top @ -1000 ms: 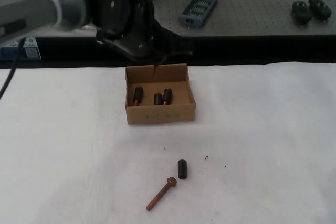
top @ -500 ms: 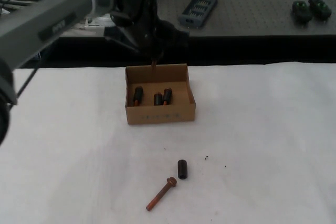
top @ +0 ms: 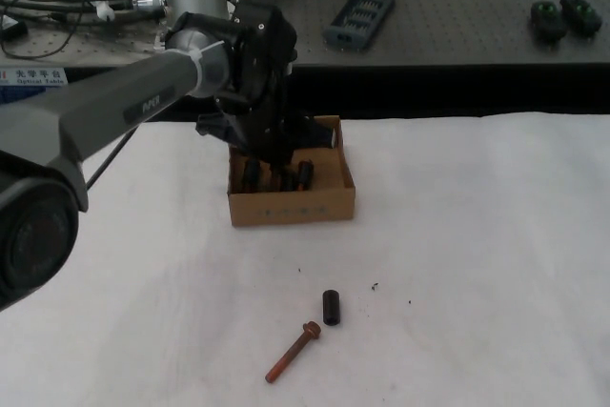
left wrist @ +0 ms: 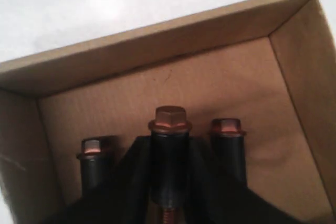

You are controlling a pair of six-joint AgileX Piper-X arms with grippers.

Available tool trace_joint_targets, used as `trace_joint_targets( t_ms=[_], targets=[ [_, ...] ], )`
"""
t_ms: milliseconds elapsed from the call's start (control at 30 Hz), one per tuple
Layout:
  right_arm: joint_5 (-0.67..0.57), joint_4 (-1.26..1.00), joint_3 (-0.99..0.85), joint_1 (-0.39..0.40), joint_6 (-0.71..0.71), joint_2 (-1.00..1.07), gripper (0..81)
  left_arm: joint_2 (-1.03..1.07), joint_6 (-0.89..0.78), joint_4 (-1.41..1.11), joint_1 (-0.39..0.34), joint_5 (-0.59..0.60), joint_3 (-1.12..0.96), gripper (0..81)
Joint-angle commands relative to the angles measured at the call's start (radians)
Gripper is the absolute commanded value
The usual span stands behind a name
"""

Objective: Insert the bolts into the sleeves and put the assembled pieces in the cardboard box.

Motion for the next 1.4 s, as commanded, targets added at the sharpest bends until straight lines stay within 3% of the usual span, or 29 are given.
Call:
trace_joint_targets(
  t_ms=[0, 733, 800, 1000, 1067, 1233, 1367],
  targets=[
    [-0.001, 0.0, -0.002, -0.007, -0.003, -0.012, 3.8, -0.007, -0.013, 0.015, 0.0, -0.053, -0.022, 0.6],
    [-0.001, 0.0, -0.002, -0.007, -0.003, -0.012, 3.8, -0.007, -0.015, 0.181, 0.001, -0.013, -0.02, 0.4],
    [-0.001, 0.0, -0.002, -0.007, -0.003, -0.012, 3.8, -0.007, -0.015, 0.184, 0.001, -0.002, -0.02, 5.0],
    [-0.001, 0.0, -0.002, -0.007, -0.003, -0.012, 3.8, -0.007, -0.039, 0.186, 0.001, -0.002, -0.02, 29.1],
    [-0.001, 0.0, -0.002, -0.007, -0.003, -0.012, 3.8, -0.007, -0.041, 0.186, 0.001, -0.002, -0.02, 31.8],
    [-0.001, 0.0, -0.002, -0.007, -0.003, -0.012, 3.8, -0.018, -0.041, 0.156, 0.001, 0.001, -0.02, 27.9],
    [-0.001, 0.0, -0.002, -0.007, -0.003, -0.012, 3.8, -0.059, -0.041, 0.127, 0.001, 0.051, -0.022, 17.1]
  ],
)
